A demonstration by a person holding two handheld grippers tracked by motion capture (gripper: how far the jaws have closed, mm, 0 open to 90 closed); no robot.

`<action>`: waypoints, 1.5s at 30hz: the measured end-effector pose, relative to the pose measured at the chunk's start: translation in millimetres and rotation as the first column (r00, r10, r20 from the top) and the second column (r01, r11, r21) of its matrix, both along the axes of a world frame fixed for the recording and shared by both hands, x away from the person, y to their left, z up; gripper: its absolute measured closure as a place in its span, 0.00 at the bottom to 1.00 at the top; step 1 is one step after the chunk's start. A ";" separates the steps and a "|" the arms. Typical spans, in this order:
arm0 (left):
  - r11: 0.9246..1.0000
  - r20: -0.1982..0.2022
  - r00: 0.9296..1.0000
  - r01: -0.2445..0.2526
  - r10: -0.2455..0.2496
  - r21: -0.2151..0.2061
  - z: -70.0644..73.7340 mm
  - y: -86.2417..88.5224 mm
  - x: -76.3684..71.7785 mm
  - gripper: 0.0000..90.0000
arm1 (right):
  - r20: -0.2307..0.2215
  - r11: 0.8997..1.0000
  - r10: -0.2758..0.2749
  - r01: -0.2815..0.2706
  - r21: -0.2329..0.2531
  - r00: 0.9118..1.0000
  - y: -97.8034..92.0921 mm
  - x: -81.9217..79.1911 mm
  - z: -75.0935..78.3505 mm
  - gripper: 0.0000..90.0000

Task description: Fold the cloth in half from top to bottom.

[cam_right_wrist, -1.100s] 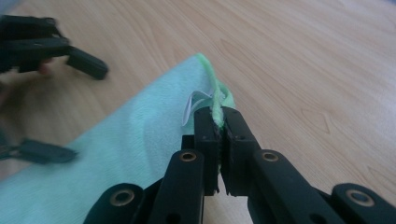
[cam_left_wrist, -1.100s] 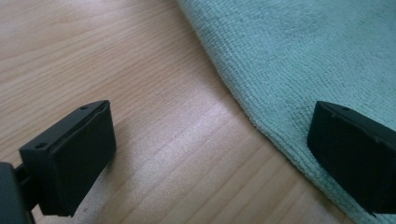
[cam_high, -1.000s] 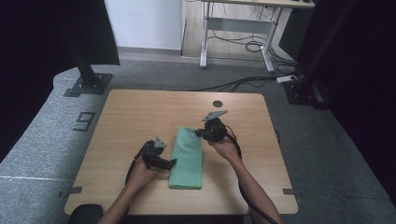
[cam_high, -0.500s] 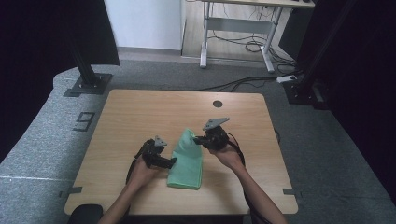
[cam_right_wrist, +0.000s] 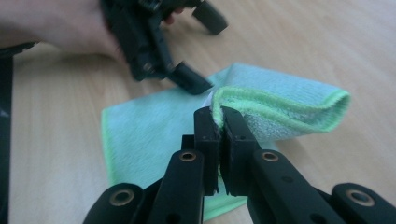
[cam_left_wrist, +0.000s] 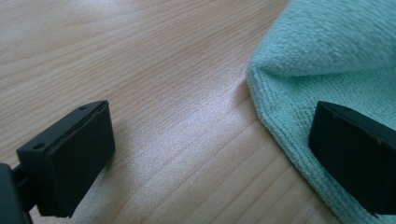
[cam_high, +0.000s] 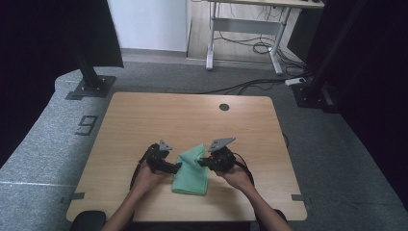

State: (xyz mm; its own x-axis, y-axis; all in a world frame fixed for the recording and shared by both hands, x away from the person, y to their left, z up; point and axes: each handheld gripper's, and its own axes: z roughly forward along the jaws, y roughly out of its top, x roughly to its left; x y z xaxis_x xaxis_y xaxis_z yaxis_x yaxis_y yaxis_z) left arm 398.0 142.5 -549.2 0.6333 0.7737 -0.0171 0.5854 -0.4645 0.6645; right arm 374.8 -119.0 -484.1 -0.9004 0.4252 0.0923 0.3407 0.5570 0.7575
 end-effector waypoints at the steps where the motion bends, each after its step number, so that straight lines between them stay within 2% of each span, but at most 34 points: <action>1: 1.000 0.000 1.000 0.000 0.000 0.000 0.0 0.0 0.0 0.01 | -0.004 1.000 0.004 -0.004 -0.002 1.000 -0.1 -2.7 -2.0 0.95; 7: 1.000 0.001 1.000 -0.002 0.002 0.000 0.0 -0.1 -0.2 0.01 | -0.023 1.000 0.022 -0.022 -0.013 1.000 -1.7 -16.6 -13.7 0.95; 13: 1.000 0.001 1.000 -0.005 0.005 -0.001 -0.1 -0.2 -0.4 0.01 | -0.047 0.998 0.035 -0.038 -0.050 0.998 -2.1 -27.6 -31.7 0.95; 18: 1.000 0.001 1.000 -0.006 0.006 -0.002 -0.1 -0.2 -0.5 0.01 | -0.044 0.995 0.030 -0.034 -0.090 0.999 -1.3 -33.8 -41.8 0.94; 23: 1.000 0.000 1.000 0.004 -0.004 -0.005 0.2 0.9 -1.2 0.01 | -0.040 0.993 -0.003 -0.002 -0.118 0.999 -1.2 -35.6 -46.5 0.95; 25: 1.000 -0.007 1.000 0.017 -0.017 -0.004 1.5 1.7 -1.5 0.02 | -0.037 0.993 -0.013 0.009 -0.117 0.999 -1.2 -35.0 -48.0 0.95; 28: 0.999 -0.039 0.998 0.041 -0.041 0.009 6.7 1.6 -3.3 0.08 | -0.036 0.993 -0.028 0.024 -0.116 0.999 -0.5 -34.0 -49.2 0.95; 31: 0.998 -0.048 0.998 0.053 -0.052 0.015 7.7 2.7 -4.1 0.11 | -0.037 0.993 -0.043 0.039 -0.112 0.998 -0.1 -31.5 -49.8 0.95; 36: 0.999 -0.042 0.999 0.018 -0.016 0.037 6.9 4.2 5.8 0.08 | -0.033 0.992 -0.069 0.065 -0.111 0.997 2.2 -18.7 -50.2 0.95; 40: 0.999 -0.032 0.999 -0.023 0.024 0.025 4.9 5.7 20.7 0.05 | -0.026 0.989 -0.095 0.092 -0.113 0.995 3.6 -4.9 -50.2 0.95; 43: 0.999 -0.054 0.998 -0.007 0.009 0.032 8.1 5.6 25.4 0.07 | -0.037 0.989 -0.112 0.107 -0.101 0.993 4.0 1.4 -50.8 0.95; 45: 1.000 -0.078 0.997 0.016 -0.014 0.016 12.2 7.9 24.0 0.14 | -0.045 0.990 -0.116 0.112 -0.086 0.992 2.5 2.1 -51.8 0.95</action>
State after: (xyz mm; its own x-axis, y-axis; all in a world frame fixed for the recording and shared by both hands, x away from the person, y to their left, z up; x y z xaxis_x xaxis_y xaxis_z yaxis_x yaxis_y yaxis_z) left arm 422.0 150.4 -537.1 0.6421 0.7648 -0.0538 0.6279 -0.4843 0.6093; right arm 376.9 -116.5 -535.9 -0.8406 0.5331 0.0953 0.4416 0.5729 0.6905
